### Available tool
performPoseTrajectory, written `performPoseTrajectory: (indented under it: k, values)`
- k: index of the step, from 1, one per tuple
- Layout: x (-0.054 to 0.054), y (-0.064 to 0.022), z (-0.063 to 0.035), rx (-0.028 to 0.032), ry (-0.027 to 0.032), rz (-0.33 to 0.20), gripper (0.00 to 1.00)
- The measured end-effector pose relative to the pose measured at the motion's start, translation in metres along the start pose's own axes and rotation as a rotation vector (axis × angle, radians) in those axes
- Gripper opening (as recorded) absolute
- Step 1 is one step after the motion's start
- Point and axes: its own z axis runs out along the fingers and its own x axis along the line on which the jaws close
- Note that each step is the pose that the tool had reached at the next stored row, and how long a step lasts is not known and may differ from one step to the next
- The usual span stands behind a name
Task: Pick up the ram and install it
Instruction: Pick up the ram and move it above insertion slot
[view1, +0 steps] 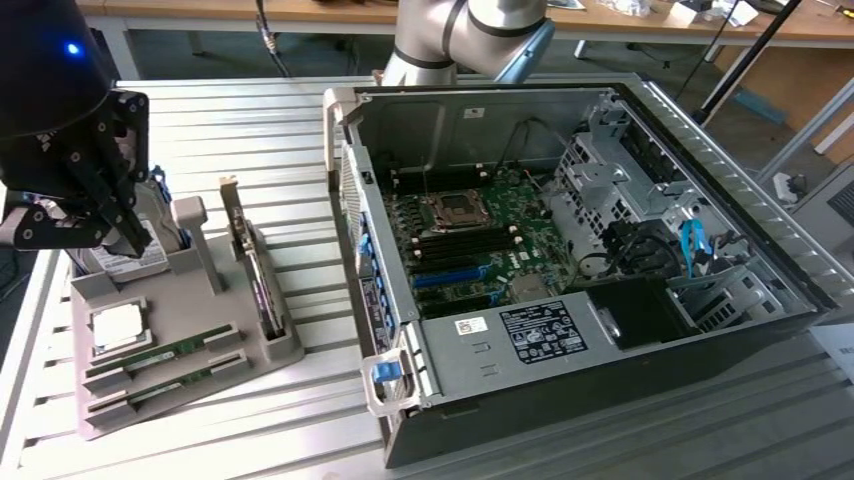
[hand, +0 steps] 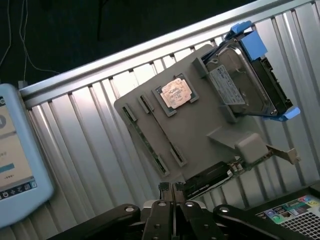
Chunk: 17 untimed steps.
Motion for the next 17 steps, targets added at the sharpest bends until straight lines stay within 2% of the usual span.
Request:
performPoseTrajectory:
  k: [3, 11, 17]
  values:
    - [0.0001, 0.0002, 0.0000, -0.0006, -0.0008, -0.055, 0.15]
    - [0.0003, 0.0007, 0.0000, -0.0018, -0.0016, -0.156, 0.15]
    - [0.0003, 0.0006, 0.0000, -0.0018, -0.0020, -0.161, 0.15]
